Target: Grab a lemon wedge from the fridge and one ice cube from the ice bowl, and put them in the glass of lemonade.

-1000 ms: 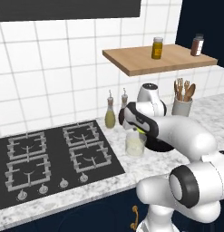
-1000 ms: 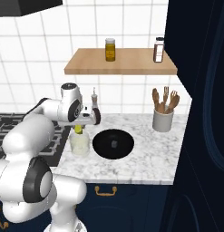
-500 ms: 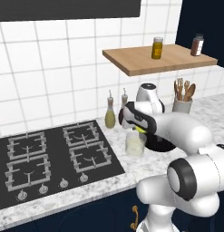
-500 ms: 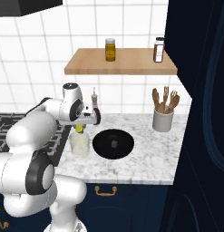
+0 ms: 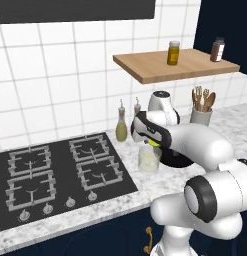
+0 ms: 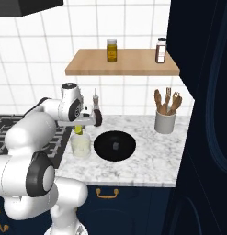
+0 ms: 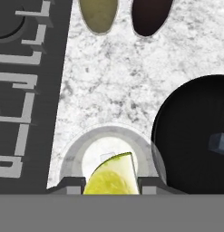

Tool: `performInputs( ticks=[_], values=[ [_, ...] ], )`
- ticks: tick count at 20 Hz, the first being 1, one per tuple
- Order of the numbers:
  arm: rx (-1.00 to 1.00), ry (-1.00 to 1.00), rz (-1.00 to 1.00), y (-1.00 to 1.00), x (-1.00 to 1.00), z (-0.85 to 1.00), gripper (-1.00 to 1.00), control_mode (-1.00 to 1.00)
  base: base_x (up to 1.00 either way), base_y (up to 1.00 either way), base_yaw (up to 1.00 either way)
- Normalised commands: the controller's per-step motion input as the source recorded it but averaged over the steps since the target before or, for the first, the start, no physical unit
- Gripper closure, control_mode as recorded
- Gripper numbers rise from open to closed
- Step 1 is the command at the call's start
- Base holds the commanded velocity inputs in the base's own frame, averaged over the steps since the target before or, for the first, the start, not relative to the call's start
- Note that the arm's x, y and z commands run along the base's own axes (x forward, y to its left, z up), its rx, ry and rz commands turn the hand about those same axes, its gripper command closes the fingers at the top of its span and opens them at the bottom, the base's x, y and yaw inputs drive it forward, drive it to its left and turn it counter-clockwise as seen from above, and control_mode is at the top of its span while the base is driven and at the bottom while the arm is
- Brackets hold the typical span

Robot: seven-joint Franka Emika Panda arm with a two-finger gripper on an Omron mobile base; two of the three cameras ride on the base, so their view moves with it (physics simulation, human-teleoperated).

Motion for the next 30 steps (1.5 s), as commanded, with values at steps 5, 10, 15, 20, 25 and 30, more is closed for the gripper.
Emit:
performInputs(
  ticks=[5, 10, 15, 20, 25, 30],
  values=[
    [0.00, 0.00, 0.00, 0.00, 0.00, 0.00, 1.00, -1.00, 0.00, 0.00, 0.00],
    [0.00, 0.00, 0.00, 0.00, 0.00, 0.00, -1.00, -1.00, 0.00, 0.00, 0.00],
    [0.00, 0.00, 0.00, 0.00, 0.00, 0.00, -1.00, -1.00, 0.00, 0.00, 0.00],
    [0.00, 0.00, 0.00, 0.00, 0.00, 0.00, -1.00, -1.00, 0.00, 0.00, 0.00],
    [0.01, -0.01, 0.00, 0.00, -0.10, 0.01, -1.00, -1.00, 0.00, 0.00, 0.00],
    [0.09, -0.13, 0.00, 0.00, -0.08, 0.22, -1.00, -1.00, 0.00, 0.00, 0.00]
  ],
)
